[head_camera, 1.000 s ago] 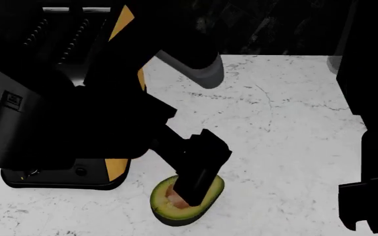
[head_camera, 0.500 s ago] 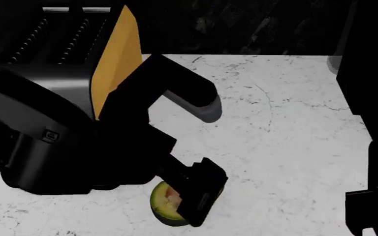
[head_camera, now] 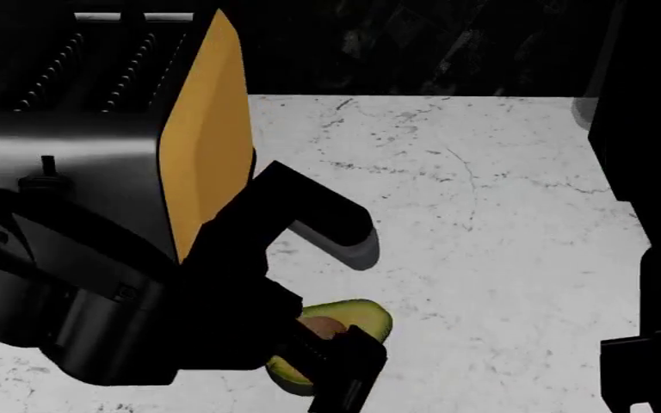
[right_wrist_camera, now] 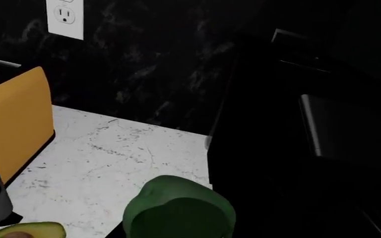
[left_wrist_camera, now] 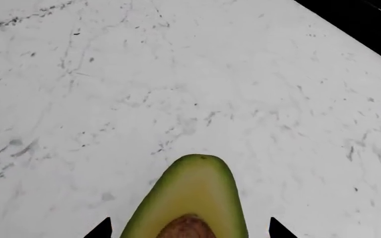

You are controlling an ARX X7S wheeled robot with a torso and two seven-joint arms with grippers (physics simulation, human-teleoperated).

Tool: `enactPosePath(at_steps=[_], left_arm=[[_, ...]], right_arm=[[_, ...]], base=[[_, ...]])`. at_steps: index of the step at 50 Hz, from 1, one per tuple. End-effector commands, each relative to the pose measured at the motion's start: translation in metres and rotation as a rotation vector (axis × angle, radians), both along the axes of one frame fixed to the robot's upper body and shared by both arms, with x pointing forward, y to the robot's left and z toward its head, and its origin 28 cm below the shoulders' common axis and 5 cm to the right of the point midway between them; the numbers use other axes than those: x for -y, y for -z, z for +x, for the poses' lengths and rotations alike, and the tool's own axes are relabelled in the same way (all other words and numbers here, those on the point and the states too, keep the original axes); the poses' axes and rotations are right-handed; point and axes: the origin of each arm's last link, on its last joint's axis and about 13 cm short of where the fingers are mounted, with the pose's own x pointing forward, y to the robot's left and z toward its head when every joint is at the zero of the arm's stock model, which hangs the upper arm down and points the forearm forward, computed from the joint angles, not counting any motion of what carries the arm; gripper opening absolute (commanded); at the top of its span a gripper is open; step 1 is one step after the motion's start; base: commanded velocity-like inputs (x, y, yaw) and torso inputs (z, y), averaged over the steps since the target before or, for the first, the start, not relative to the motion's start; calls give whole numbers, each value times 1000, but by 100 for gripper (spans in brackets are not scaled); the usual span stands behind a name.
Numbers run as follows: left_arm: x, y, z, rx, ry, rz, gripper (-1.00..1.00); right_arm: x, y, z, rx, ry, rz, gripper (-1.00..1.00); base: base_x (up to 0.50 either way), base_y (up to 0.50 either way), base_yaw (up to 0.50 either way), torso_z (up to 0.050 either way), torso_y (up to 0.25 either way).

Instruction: Place the avocado, onion, tomato and bell pepper on the cutting board.

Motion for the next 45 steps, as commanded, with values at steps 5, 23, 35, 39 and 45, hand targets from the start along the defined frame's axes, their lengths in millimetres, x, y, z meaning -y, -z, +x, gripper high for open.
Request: enactPosePath(at_steps=[5, 23, 35, 39, 45], left_arm=[[4, 21, -1, -66, 25, -26, 100], [-1, 2, -15, 55, 39, -76, -100], [-14, -58, -35, 207, 41, -266, -100], [-19, -78, -45, 258, 45, -325, -100], [-28, -105, -60, 338, 53, -385, -100]], right_arm=[[-1, -1, 1, 34, -23, -9, -100], [-4, 15, -4, 36, -35, 18, -100], [-6, 22, -9, 58, -43, 61, -100], [-9, 22, -15, 112, -37, 43, -100], [-20, 26, -30, 153, -59, 38, -100]], base=[[0, 0, 0, 0, 0], [0, 0, 0, 0, 0], [0, 0, 0, 0, 0], [0, 0, 0, 0, 0], [0, 0, 0, 0, 0]])
